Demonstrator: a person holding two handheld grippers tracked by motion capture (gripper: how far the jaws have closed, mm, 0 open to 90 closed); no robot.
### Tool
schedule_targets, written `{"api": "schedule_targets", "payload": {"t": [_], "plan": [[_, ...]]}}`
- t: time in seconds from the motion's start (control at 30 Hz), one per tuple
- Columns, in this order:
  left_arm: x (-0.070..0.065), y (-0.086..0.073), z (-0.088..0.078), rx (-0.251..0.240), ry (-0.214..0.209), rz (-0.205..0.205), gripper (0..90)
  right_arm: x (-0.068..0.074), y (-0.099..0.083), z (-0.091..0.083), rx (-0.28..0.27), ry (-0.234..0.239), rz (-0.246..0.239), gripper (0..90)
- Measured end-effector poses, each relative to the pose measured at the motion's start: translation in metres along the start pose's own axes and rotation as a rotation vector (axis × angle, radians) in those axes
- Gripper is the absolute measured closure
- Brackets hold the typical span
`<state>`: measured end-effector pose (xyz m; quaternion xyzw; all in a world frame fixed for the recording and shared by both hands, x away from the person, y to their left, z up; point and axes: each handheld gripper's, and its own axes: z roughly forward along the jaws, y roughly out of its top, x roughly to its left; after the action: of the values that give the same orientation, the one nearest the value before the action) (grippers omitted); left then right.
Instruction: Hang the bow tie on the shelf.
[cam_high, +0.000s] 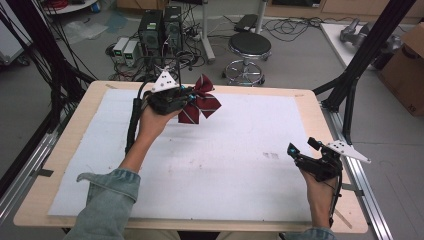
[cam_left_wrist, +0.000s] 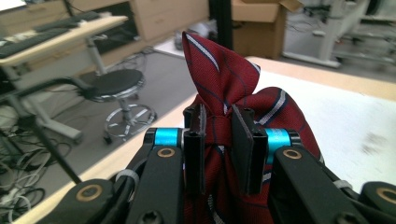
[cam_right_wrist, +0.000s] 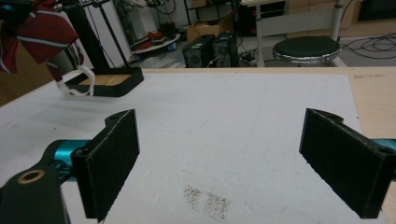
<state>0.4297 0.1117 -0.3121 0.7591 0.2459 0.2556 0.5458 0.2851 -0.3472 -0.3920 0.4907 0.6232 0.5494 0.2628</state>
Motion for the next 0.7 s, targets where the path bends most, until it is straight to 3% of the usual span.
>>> {"api": "schedule_targets", "payload": {"t": [0.13,0.33,0.7], "plan": [[0.012,0.009,0.013,-0.007,0.024,-0.019,75.3,-0.001,0.0,0.0,-0.001,0.002,0.002,11.0],[0.022,0.019,0.026,-0.009,0.056,-0.009,75.3,-0.003,0.0,0.0,-0.002,0.003,0.011,11.0],[0.04,0.025,0.044,0.004,0.117,-0.01,75.3,-0.003,-0.001,0.0,-0.004,0.009,0.02,11.0]]}}
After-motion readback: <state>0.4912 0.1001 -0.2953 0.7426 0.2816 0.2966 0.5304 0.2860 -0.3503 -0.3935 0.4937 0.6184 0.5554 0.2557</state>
